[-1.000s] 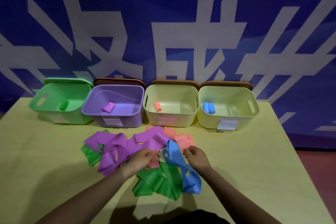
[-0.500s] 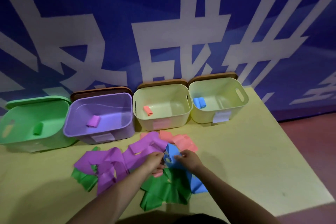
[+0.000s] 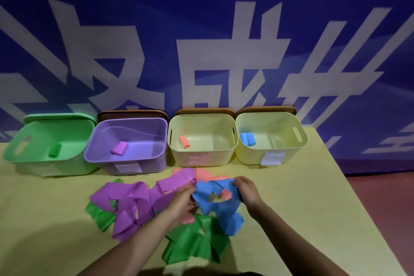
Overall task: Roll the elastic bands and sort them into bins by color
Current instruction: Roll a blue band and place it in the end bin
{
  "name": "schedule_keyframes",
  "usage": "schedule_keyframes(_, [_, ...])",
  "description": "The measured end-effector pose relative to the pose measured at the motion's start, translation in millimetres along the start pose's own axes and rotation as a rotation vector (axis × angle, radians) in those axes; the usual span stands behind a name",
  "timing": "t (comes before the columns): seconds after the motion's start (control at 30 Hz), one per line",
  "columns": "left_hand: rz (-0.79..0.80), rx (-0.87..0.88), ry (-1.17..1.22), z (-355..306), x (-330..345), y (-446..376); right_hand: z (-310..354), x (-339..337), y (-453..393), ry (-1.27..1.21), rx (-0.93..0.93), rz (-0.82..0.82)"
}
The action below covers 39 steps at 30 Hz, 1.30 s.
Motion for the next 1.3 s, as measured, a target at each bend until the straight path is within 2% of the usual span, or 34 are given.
schedule_keyframes(0.1, [-0.025,-0.004,0.171,-20.0,7.0,12.2,15.6,-16.8,4.2,-0.001,-0.069,0.031])
schedule_keyframes(0.2, [0.023,0.031,0.316,-44.0,22.4,27.7,30.9,-32.7,5.9,0.099,-0.171,0.022])
schedule_keyframes(0.27, [0.033,0.093,0.377,-59.7,33.9,41.7,38.1,-38.5,8.8,0.174,-0.21,0.006])
schedule_keyframes(0.37, [0.005,0.225,0.423,-76.8,44.1,59.2,53.3,-38.8,17.2,0.272,-0.394,-0.007])
schedule_keyframes(0.5, [-0.056,0.362,0.342,-83.8,44.4,74.2,79.3,-15.3,53.5,0.143,-0.573,0.15])
schedule_keyframes(0.63, [-0.122,0.45,0.239,-87.8,28.6,86.1,89.7,11.0,79.4,-0.013,-0.582,0.274])
schedule_keyframes(0.83, [-0.079,0.535,0.064,-104.4,-6.8,101.1,97.5,41.2,97.4,-0.235,-0.519,0.256])
schedule_keyframes(1.3, [0.074,0.543,-0.12,-139.9,-74.7,114.5,134.5,99.0,131.4,-0.326,-0.623,0.094])
Point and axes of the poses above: each hand's wrist, its own y-axis away from the middle knuckle, its own x-axis out of the palm, z = x × y, the point moved 5 cm from there along -y, towards the middle knuckle, and after that the axes turned 3 degrees about x, right-handed, at the moved point
